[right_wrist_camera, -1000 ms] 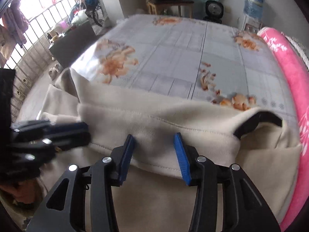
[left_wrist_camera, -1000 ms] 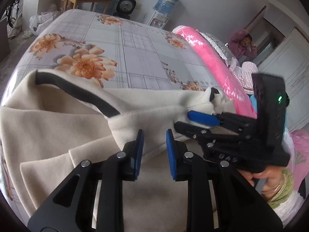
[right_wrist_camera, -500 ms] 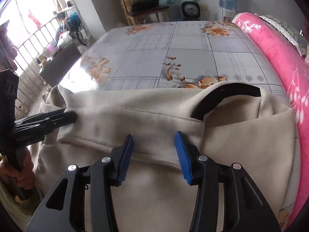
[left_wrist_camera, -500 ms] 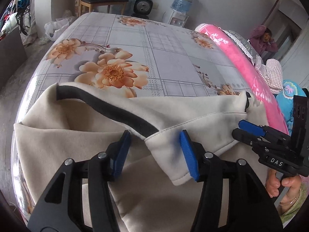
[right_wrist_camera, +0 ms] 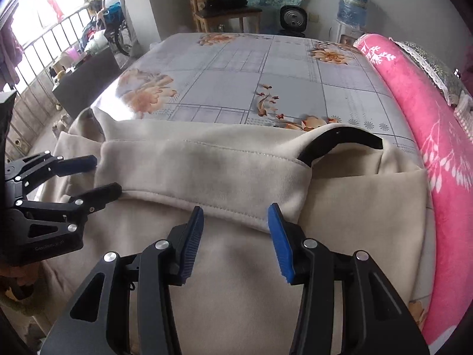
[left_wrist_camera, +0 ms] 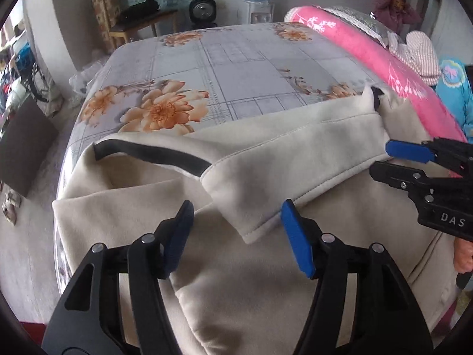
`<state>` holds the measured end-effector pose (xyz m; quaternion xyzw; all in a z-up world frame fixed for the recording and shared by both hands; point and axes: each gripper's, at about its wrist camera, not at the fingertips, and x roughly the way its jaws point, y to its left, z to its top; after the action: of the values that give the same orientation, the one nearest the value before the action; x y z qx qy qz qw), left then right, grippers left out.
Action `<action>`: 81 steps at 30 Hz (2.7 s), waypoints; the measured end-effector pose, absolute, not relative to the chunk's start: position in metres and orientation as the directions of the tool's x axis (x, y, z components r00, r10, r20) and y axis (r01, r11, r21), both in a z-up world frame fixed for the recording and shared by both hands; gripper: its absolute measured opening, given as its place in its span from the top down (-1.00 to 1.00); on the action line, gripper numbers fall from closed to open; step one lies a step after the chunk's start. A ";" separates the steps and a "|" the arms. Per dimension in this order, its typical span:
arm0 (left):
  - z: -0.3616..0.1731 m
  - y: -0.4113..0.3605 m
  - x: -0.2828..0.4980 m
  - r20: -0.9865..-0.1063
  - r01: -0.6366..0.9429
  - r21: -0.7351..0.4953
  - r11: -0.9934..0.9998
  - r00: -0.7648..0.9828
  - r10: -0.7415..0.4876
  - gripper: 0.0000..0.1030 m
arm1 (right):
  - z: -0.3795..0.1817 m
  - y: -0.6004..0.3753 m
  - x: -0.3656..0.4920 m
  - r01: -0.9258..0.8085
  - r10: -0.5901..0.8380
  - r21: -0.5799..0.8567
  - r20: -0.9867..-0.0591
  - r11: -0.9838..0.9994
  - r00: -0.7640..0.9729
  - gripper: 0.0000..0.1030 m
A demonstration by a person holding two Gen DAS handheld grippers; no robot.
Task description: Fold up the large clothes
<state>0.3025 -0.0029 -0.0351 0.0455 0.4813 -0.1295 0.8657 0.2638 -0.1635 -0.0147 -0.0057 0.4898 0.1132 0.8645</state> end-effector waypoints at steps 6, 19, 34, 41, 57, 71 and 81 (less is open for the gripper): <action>0.010 0.033 0.243 -0.796 0.230 -0.063 0.971 0.576 -0.188 -0.28 | 0.021 -0.168 0.203 -0.255 0.254 0.139 -0.824 0.957 0.507 -0.42; -0.002 0.112 0.079 -0.759 0.065 -0.104 0.992 0.639 -0.122 -0.60 | -0.005 -0.142 0.086 -0.341 0.361 0.228 -0.841 0.912 0.403 -0.57; -0.054 0.149 0.098 -0.832 -0.095 -0.262 0.960 0.526 -0.175 0.18 | -0.035 -0.152 0.094 -0.288 0.399 0.309 -0.849 0.907 0.347 -0.66; -0.046 0.152 0.093 -0.812 -0.062 -0.343 0.937 0.520 -0.263 0.25 | -0.037 -0.145 0.095 -0.303 0.368 0.268 -0.861 0.915 0.351 -0.67; -0.069 0.182 0.112 -0.707 -0.077 -0.593 0.802 0.526 -0.472 0.24 | -0.039 -0.140 0.093 -0.326 0.349 0.233 -0.865 0.916 0.361 -0.72; -0.071 0.177 0.130 -0.678 -0.027 -0.605 0.795 0.542 -0.497 0.24 | -0.038 -0.141 0.092 -0.314 0.352 0.242 -0.862 0.918 0.365 -0.72; -0.057 0.176 0.108 -0.574 0.124 -0.663 0.738 0.549 -0.608 0.24 | -0.039 -0.140 0.092 -0.316 0.346 0.233 -0.862 0.920 0.370 -0.72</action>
<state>0.1076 0.1765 -0.0565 -0.2872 0.4212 -0.2198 0.8317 0.0921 -0.1400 -0.0392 0.0144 0.5244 0.1998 0.8276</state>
